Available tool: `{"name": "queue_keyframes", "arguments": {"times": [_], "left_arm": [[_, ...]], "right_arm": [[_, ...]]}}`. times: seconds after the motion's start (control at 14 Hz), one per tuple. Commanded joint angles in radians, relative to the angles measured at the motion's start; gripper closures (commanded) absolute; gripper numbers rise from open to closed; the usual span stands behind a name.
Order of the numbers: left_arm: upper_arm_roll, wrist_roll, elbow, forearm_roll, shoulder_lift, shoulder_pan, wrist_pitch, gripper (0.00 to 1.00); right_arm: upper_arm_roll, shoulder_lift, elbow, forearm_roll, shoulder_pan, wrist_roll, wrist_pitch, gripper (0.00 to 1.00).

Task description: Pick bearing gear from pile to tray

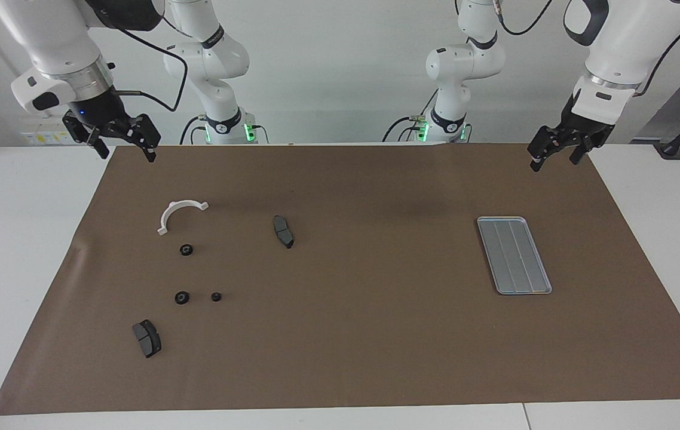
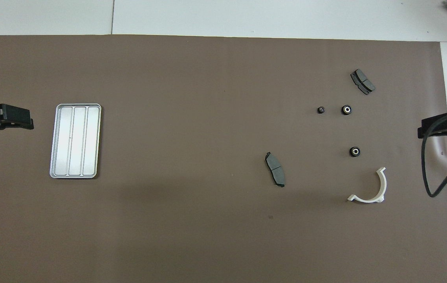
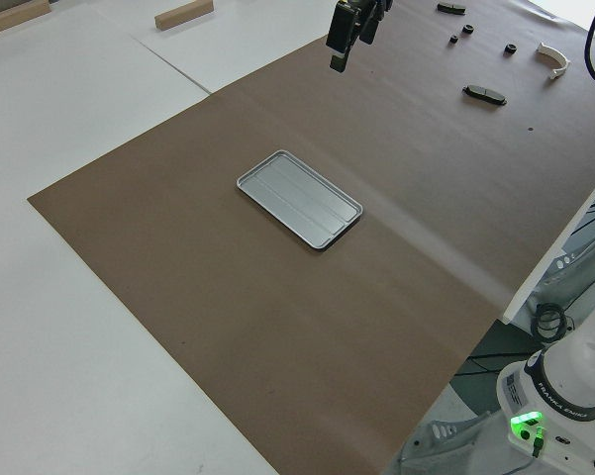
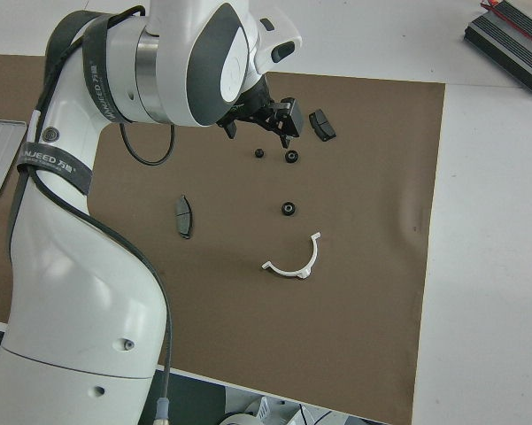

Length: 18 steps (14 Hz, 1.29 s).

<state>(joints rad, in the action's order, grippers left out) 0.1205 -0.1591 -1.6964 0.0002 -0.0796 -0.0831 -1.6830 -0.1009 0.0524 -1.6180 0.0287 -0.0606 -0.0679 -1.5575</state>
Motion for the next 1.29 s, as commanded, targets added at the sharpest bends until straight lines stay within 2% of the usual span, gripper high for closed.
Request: {"name": "queue_keyframes", "arguments": {"times": [0.0,0.64,1.0,1.22], "left_arm": [[-0.002,0.001,-0.020,0.004,-0.020,0.002,-0.003,0.00],[-0.002,0.001,-0.020,0.004,-0.020,0.002,-0.003,0.00],[-0.002,0.001,-0.020,0.004,-0.020,0.002,-0.001,0.00],[-0.002,0.001,-0.020,0.004,-0.020,0.002,-0.001,0.00]], "right_arm": [[0.001,0.024,-0.036,0.004,0.005,0.033,-0.019,0.00],[0.001,0.040,-0.085,0.003,0.008,0.036,-0.070,0.00],[0.003,0.040,-0.255,0.002,-0.001,0.037,-0.315,0.00],[0.003,-0.034,-0.290,0.002,-0.001,0.072,-0.416,0.00]]}}
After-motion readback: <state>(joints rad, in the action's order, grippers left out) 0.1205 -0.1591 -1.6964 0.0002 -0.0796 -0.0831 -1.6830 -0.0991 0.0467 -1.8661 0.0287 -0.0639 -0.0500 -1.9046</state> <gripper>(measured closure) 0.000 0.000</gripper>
